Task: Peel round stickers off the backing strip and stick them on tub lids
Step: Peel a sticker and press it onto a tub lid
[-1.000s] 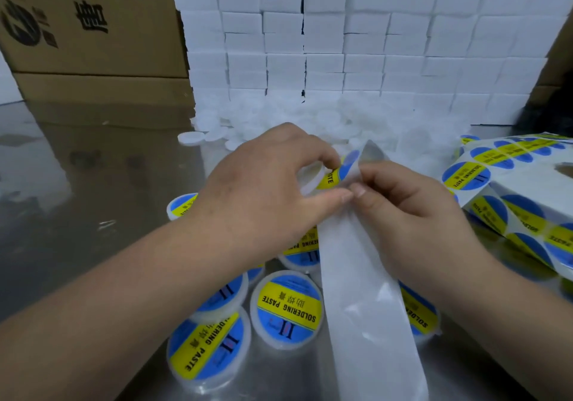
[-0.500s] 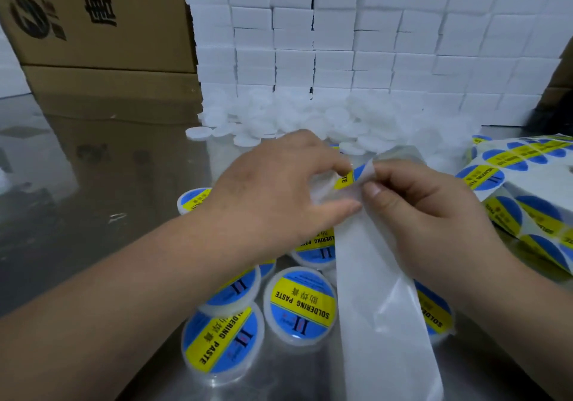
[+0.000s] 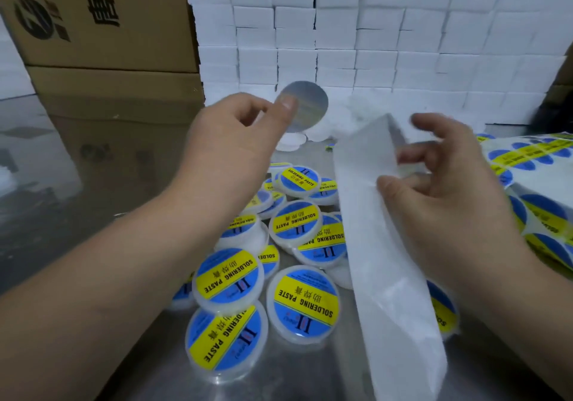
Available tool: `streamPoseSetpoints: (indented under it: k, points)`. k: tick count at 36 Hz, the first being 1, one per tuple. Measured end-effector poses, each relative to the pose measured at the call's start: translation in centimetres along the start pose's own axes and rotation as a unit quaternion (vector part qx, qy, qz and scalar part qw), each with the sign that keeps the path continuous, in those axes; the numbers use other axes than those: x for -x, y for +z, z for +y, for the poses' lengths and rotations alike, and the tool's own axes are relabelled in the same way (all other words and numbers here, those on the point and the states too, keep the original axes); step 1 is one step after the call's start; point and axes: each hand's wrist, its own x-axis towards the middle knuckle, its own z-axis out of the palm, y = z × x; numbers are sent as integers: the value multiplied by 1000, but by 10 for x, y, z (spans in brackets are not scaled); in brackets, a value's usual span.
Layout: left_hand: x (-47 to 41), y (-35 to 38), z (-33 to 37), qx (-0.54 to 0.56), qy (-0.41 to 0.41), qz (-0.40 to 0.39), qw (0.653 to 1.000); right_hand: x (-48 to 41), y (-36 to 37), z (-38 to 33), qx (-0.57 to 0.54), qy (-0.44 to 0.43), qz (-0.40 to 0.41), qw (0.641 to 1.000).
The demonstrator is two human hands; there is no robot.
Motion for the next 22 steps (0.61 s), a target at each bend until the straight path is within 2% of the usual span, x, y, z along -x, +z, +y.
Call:
streamPoseSetpoints:
  k: [4, 10, 16, 22]
  points:
    - [6, 3, -2, -82, 42, -17, 996, 1, -5, -2, 25, -39, 66, 997]
    - [11, 4, -1, -133, 88, -16, 987, 5, -2, -9, 100, -173, 27, 979]
    - [12, 5, -2, -150, 104, -26, 983, -1, -9, -12, 114, -203, 105, 967]
    - [13, 6, -1, -146, 101, -26, 984, -1, -8, -13, 131, -231, 89, 960]
